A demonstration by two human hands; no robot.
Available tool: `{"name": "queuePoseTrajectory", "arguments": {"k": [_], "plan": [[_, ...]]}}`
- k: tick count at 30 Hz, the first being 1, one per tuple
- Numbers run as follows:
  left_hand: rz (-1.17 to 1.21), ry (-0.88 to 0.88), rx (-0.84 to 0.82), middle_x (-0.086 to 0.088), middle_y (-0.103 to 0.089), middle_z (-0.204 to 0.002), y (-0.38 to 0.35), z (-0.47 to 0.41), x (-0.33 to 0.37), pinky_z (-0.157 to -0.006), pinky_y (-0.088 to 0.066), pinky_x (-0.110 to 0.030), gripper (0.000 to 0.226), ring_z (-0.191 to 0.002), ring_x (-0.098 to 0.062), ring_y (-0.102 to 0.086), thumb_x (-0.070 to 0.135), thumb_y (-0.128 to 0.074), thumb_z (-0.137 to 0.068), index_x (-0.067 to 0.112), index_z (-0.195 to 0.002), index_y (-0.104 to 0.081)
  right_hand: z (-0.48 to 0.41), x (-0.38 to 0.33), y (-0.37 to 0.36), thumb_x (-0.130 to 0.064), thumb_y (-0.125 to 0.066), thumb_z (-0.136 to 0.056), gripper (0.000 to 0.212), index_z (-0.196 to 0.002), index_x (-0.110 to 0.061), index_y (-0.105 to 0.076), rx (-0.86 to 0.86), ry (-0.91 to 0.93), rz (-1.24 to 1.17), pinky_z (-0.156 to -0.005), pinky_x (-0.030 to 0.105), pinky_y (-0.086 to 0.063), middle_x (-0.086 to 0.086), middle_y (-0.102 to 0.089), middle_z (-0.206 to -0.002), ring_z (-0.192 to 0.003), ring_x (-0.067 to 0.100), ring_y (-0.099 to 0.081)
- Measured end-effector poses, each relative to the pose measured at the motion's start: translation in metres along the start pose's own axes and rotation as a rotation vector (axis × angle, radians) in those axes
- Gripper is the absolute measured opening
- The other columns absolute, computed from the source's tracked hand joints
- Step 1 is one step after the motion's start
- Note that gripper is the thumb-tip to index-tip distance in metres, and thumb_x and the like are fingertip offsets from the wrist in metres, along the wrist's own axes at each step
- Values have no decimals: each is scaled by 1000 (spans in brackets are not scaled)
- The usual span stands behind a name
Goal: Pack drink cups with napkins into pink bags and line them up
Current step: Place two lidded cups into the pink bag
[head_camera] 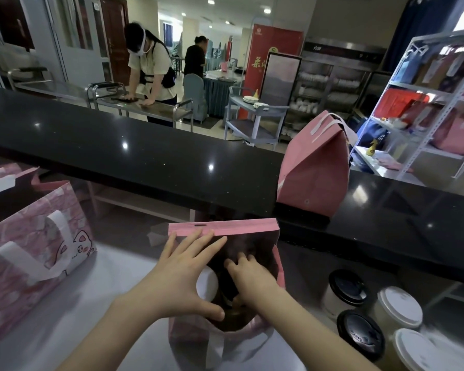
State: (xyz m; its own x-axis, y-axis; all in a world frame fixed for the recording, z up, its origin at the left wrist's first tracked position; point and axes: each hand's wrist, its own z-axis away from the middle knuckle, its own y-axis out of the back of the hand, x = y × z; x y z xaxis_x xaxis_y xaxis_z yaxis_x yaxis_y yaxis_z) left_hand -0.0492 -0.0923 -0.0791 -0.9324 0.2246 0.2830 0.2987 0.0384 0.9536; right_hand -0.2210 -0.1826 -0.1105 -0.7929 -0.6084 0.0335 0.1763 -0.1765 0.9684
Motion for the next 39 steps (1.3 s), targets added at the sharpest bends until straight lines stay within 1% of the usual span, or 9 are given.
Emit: {"name": "queuePoseTrajectory", "arguments": {"k": [11,17,22,24,27,30,32,35,39], "plan": [[77,-20,-36,28,18,-153,5,-12,-23,-115,21,-39,106,-139,4,27,84,-52,-57,64,-132,20,-15,-9,7,-31,-80,-71,87,-142,-21,-31,-52,-82,-74,-97,49,-47,16,-38,-136,-125,37,-42],[150,-58,0,25,3,-158,7,-17,-40,-118,17,-43,98,-140,5,22,84,-38,-64,50,-146,3,2,0,20,-39,-71,-80,73,-143,-29,-33,2,-54,-81,-97,43,-45,4,-38,-141,-126,27,-42],[210,-80,96,23,-11,-157,8,-17,-54,-117,17,-36,71,-141,6,13,76,-37,-81,45,-145,-29,44,18,58,-54,-54,-89,39,-122,-35,-54,180,-32,-204,-87,32,-48,-11,-55,-116,-105,12,-57],[218,-70,141,24,-14,-155,10,-15,-55,-116,19,-34,70,-141,6,11,80,-31,-80,44,-139,-40,64,25,62,-66,-46,-87,43,-112,-34,-60,211,-23,-207,-86,28,-48,-16,-58,-108,-101,5,-55],[212,-109,108,29,-2,-152,10,-10,-52,-114,23,-44,83,-141,4,21,94,-27,-65,49,-133,-44,85,34,57,-74,-45,-82,52,-105,-32,-64,198,28,-120,-87,22,-44,-17,-58,-106,-98,3,-52],[191,-126,88,27,6,-154,5,-8,-47,-113,23,-49,75,-139,3,29,88,-41,-66,49,-130,-46,85,41,45,-43,-69,-77,23,-94,-27,-69,256,90,83,-82,27,-50,-11,-63,-99,-89,11,-60],[196,-99,108,22,2,-158,0,-9,-43,-116,18,-48,60,-139,1,30,74,-49,-76,47,-130,-47,77,46,41,-20,-81,-63,21,-80,-24,-70,327,78,179,-70,28,-54,-9,-65,-88,-76,14,-62],[213,-64,133,18,-1,-160,-6,-13,-32,-117,13,-42,51,-138,1,31,64,-50,-84,46,-132,-44,64,55,42,-13,-85,-51,28,-72,-22,-70,431,42,162,-64,23,-52,-8,-66,-81,-70,15,-63],[157,-20,165,17,-6,-160,-7,-17,-19,-116,16,-44,48,-139,-1,27,56,-53,-88,45,-134,-43,57,65,42,-8,-75,-64,21,-84,-15,-72,458,16,129,-73,30,-51,0,-69,-90,-82,23,-64]]}}
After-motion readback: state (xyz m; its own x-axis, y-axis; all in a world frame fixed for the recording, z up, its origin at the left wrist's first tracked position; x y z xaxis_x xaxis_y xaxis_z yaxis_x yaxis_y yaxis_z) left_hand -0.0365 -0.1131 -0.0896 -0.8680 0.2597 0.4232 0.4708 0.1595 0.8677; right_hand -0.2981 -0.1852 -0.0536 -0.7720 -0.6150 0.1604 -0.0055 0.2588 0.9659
